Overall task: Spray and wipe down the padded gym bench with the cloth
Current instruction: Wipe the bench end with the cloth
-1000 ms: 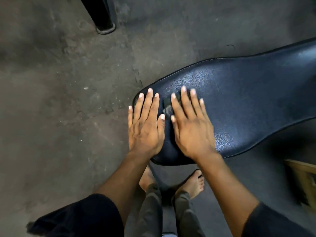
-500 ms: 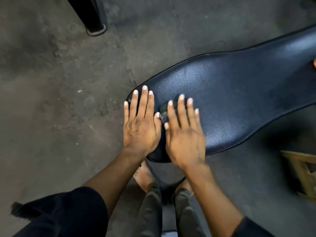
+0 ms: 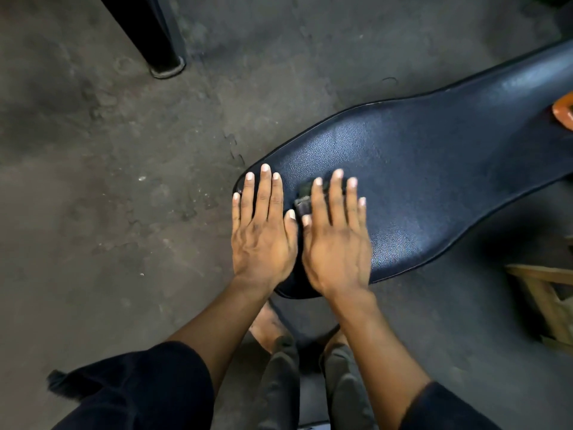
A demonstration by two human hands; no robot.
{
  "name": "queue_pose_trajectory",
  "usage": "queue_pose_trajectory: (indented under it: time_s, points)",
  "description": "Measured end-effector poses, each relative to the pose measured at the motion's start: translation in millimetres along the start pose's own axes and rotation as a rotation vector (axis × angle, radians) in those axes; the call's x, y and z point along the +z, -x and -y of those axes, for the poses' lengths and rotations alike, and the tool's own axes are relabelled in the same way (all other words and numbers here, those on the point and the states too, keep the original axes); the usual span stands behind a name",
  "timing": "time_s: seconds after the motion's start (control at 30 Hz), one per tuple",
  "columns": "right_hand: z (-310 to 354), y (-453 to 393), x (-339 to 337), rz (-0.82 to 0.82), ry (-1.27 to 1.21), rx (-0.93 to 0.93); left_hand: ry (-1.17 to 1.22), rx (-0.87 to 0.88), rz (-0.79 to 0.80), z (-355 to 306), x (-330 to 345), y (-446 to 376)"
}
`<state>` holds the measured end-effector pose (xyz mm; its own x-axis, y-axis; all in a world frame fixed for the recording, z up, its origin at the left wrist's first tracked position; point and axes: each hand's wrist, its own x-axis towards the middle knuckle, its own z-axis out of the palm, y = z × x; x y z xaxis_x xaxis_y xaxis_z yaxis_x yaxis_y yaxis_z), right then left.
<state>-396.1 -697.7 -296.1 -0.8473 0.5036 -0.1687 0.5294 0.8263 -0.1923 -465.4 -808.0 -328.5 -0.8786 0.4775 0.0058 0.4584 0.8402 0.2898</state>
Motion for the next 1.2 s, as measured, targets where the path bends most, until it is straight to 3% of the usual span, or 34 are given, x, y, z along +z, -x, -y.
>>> queue_pose_trajectory:
  time_s: [0.23, 0.4, 0.57, 0.83, 1.07, 1.2]
  points:
    - [-23.1, 51.1, -0.5, 0.017, 0.026, -0.01, 0.038, -0.019, 0.041, -2.6, -6.7, -1.4]
    - [-32.0, -11.1, -10.2, -0.025, 0.013, 0.103, 0.044, -0.019, -0.014, 0.3, -0.9, -0.8]
    - [8.8, -61.5, -4.4, -0.007, -0.027, 0.023, 0.008, 0.016, 0.024, 8.1, -4.9, -3.0]
    - [2.6, 1.7, -12.9, 0.074, 0.023, -0.079, -0.136, 0.312, 0.271, 52.0, -45.4, -37.0]
    - [16.2, -68.8, -11.1, -0.051, -0.015, 0.136, -0.054, 0.494, 0.275, 44.6, -31.7, -83.4]
    - [40.0, -42.4, 5.8, -0.067, -0.011, 0.259, -0.029, 0.618, 0.324, 60.9, -28.5, -90.6]
